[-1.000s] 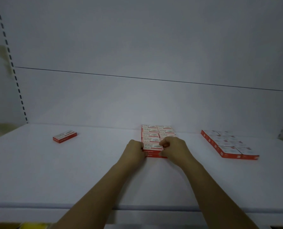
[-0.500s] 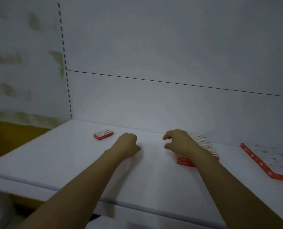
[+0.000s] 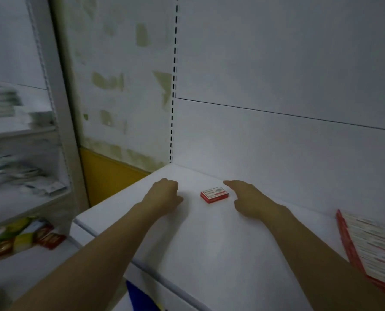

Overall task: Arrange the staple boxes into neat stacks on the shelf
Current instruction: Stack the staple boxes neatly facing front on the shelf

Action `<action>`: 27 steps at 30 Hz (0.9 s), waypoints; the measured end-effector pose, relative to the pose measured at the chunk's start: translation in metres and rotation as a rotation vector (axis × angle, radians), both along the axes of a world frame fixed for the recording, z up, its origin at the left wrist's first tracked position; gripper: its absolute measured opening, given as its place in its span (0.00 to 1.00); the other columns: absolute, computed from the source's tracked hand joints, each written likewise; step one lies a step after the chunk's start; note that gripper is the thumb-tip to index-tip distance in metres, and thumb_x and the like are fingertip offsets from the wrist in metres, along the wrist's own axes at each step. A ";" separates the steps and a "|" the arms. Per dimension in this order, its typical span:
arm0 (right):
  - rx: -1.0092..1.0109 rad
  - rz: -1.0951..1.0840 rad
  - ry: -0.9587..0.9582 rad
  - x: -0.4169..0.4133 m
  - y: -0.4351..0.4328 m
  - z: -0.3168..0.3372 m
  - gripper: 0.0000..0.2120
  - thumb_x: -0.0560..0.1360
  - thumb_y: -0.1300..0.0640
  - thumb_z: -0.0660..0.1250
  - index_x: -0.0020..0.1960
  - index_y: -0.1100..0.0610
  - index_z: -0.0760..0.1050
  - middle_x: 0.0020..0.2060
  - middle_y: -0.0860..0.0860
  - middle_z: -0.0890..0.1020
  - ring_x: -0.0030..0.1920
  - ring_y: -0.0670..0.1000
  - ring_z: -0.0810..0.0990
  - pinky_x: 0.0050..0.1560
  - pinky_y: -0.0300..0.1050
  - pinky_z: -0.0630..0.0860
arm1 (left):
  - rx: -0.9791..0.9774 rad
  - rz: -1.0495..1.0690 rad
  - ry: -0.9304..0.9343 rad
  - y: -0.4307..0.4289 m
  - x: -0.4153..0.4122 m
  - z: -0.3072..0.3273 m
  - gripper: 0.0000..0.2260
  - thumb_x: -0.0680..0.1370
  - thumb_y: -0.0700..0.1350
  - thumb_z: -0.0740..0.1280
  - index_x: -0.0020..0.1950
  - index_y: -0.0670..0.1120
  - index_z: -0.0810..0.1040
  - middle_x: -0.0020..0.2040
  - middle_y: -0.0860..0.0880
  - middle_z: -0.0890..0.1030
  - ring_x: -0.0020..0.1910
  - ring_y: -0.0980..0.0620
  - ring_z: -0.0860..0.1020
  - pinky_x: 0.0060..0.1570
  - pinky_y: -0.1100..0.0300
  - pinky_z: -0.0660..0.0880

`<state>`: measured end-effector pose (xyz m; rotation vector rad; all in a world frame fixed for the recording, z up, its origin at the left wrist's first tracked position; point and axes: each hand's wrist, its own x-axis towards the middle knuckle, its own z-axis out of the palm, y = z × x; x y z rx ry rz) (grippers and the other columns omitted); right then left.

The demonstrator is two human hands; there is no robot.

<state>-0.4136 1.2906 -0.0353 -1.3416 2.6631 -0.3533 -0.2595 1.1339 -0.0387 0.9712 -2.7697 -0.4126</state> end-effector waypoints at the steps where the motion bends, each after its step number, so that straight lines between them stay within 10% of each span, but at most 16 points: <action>1: 0.012 0.017 -0.010 -0.003 -0.008 -0.002 0.32 0.77 0.66 0.55 0.76 0.50 0.52 0.76 0.49 0.55 0.75 0.53 0.54 0.75 0.47 0.53 | -0.003 0.009 0.002 -0.006 0.001 0.000 0.17 0.78 0.49 0.63 0.62 0.40 0.74 0.61 0.42 0.75 0.59 0.45 0.73 0.58 0.56 0.70; 13: 0.127 0.013 0.125 -0.017 -0.027 -0.005 0.18 0.76 0.59 0.60 0.66 0.58 0.69 0.59 0.57 0.72 0.58 0.57 0.74 0.57 0.46 0.72 | 0.045 0.012 0.032 -0.017 -0.009 -0.001 0.16 0.78 0.46 0.64 0.63 0.40 0.74 0.61 0.43 0.76 0.58 0.46 0.74 0.56 0.58 0.71; 27: -0.400 -0.192 0.190 -0.022 0.154 0.033 0.18 0.72 0.65 0.68 0.61 0.55 0.75 0.55 0.51 0.73 0.50 0.47 0.76 0.44 0.29 0.67 | 0.177 -0.491 0.400 0.157 -0.104 0.017 0.19 0.72 0.38 0.71 0.63 0.45 0.76 0.54 0.47 0.80 0.46 0.52 0.77 0.49 0.61 0.75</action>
